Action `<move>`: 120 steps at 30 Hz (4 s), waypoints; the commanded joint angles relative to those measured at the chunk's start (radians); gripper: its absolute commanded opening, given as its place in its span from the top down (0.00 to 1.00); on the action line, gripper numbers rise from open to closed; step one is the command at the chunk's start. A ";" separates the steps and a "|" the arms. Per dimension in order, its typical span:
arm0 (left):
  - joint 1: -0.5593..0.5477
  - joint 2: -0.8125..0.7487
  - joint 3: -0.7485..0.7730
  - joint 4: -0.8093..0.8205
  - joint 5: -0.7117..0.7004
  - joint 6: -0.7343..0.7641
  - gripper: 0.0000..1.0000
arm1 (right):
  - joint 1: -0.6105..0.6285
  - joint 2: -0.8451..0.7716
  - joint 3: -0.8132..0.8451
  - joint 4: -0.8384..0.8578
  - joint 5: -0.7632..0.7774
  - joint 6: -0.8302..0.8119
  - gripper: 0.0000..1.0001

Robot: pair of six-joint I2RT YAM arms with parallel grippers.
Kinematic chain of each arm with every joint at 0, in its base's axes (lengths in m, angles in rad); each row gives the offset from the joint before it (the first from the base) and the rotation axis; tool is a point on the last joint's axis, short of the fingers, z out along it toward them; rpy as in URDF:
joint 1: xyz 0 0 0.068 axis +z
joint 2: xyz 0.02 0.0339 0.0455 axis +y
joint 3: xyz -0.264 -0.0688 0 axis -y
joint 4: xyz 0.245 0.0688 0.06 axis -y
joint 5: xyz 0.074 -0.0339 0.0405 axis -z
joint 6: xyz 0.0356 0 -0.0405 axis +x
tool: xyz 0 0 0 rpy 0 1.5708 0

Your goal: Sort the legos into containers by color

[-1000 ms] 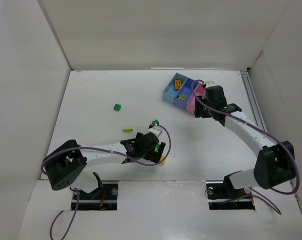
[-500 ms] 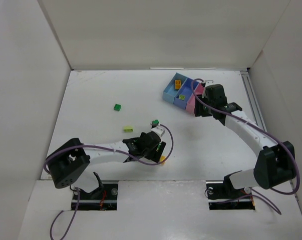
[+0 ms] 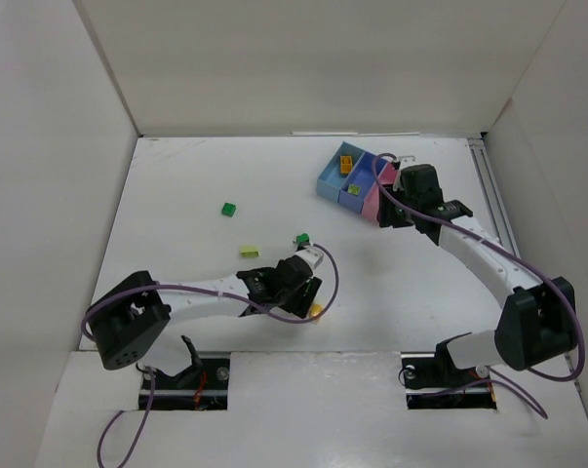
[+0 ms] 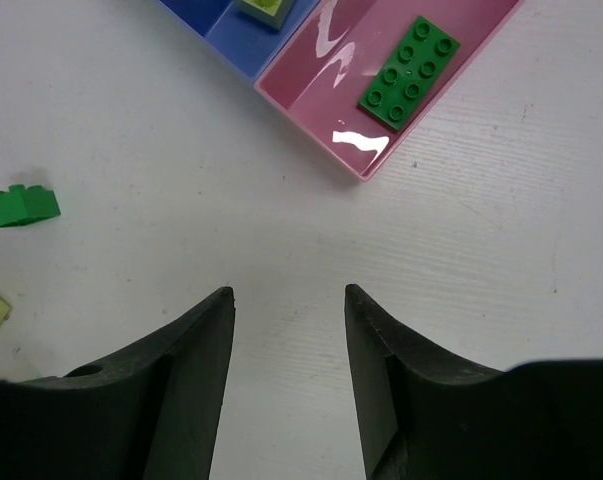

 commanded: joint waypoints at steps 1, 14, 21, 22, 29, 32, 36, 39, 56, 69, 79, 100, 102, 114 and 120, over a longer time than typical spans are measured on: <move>-0.001 -0.103 0.031 -0.016 0.013 0.039 0.59 | 0.009 -0.061 0.005 0.022 -0.040 -0.042 0.47; -0.001 -0.458 0.040 0.120 0.151 0.492 0.59 | -0.062 -0.192 -0.074 0.191 -1.004 -0.060 0.18; -0.001 -0.430 0.104 0.110 0.140 0.570 0.59 | 0.052 -0.181 0.012 0.182 -0.976 -0.025 0.07; -0.001 -0.429 0.117 0.110 0.131 0.570 0.61 | 0.062 -0.167 0.012 0.155 -0.967 -0.025 0.07; -0.001 -0.411 0.135 0.145 0.120 0.590 0.62 | 0.165 -0.124 0.012 0.171 -0.920 -0.011 0.00; -0.001 -0.402 0.144 0.156 0.111 0.590 0.62 | 0.207 -0.124 0.012 0.171 -0.897 -0.011 0.00; -0.001 -0.391 0.154 0.177 0.111 0.590 0.64 | 0.228 -0.115 0.031 0.173 -0.874 -0.002 0.04; -0.001 -0.403 0.154 0.189 0.102 0.590 0.64 | 0.228 -0.106 0.031 0.173 -0.864 0.009 0.11; -0.001 -0.431 0.105 0.231 0.067 0.622 0.65 | 0.138 -0.086 0.031 0.188 -0.985 0.000 0.97; 0.133 -0.344 0.114 0.274 0.129 0.581 0.72 | -0.233 -0.118 0.052 0.121 -1.110 -0.096 1.00; 0.342 -0.078 0.310 0.335 0.231 0.469 0.73 | -0.255 -0.017 0.083 0.058 -0.989 -0.172 1.00; 0.456 0.794 1.286 0.220 0.254 0.153 0.72 | -0.381 -0.178 0.051 -0.039 -0.561 -0.172 1.00; 0.456 0.830 1.309 0.211 0.228 0.141 0.69 | -0.381 -0.178 0.040 -0.039 -0.550 -0.172 0.99; 0.446 0.812 1.300 0.200 0.205 0.177 0.00 | -0.390 -0.147 0.040 -0.011 -0.559 -0.172 0.98; 0.446 0.651 1.202 0.191 0.229 0.187 0.00 | -0.390 -0.129 0.040 0.025 -0.527 -0.172 0.97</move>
